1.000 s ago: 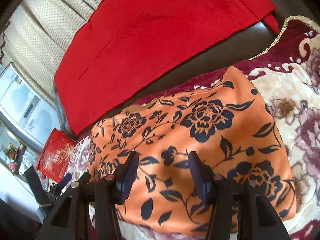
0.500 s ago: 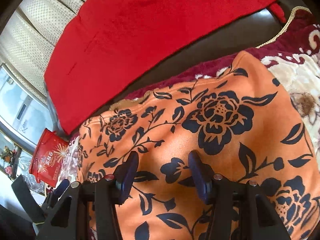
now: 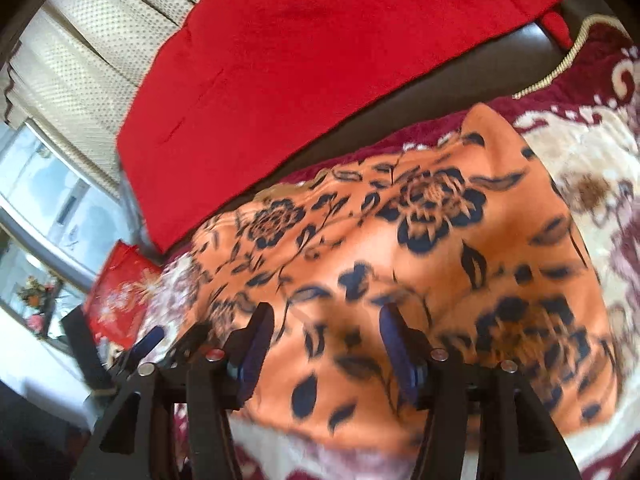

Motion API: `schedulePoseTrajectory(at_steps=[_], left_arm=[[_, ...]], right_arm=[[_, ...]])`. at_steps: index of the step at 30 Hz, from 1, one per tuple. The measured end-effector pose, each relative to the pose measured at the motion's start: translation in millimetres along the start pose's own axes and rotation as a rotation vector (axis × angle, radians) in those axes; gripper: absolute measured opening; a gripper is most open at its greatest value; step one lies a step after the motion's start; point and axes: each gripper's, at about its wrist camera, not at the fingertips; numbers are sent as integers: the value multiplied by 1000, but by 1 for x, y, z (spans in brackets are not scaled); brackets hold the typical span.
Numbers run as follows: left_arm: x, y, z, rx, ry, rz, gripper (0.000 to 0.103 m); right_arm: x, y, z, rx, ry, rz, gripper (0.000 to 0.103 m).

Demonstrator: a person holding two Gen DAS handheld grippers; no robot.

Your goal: Fold small clothes

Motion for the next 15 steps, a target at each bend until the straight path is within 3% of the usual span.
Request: schedulePoseTrajectory(at_steps=[4, 11, 15], left_arm=[[-7, 39, -17, -89, 113, -55, 103], [8, 92, -57, -342, 302, -114, 103], [21, 110, -44, -490, 265, -127, 103]], right_arm=[[-33, -11, -31, 49, -43, 28, 68], [-53, -43, -101, 311, -51, 98, 69], [-49, -56, -99, 405, -101, 92, 69]])
Point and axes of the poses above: each gripper's, at about its wrist camera, not at the fingertips, and x roughly the way its jaws point, y to its left, z to its top, and after that the axes turned 14 degrees about -x, right-handed
